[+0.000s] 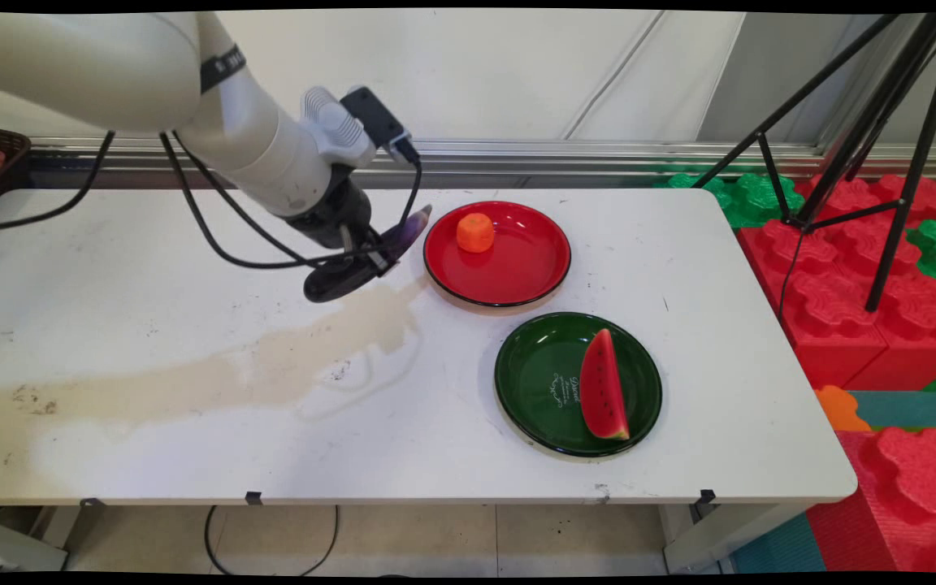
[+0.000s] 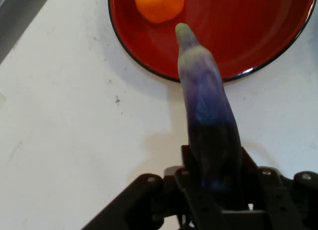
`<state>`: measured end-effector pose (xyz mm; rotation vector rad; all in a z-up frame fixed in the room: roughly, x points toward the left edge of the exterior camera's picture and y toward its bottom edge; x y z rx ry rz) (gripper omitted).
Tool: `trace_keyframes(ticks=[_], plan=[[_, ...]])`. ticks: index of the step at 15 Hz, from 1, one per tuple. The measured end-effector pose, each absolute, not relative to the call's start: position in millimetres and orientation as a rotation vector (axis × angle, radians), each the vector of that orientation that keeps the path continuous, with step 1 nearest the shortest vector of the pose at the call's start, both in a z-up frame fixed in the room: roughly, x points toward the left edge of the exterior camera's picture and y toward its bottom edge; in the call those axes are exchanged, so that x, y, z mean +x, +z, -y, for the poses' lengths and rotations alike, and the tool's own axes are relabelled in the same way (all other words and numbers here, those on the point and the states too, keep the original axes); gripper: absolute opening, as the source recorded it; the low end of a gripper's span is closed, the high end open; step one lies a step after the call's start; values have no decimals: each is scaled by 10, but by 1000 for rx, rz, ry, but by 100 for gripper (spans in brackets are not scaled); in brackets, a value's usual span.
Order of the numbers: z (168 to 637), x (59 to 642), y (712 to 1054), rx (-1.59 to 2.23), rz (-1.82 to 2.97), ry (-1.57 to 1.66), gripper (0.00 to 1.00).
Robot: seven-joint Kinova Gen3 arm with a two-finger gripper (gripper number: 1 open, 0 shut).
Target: Place the picked object on the table
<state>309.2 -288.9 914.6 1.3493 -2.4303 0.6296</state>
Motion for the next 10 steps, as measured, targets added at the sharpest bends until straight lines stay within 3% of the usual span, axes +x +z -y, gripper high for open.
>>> trace_keyframes(ticks=[10], plan=[[2835,2967,8478,1344,2505,540,0]])
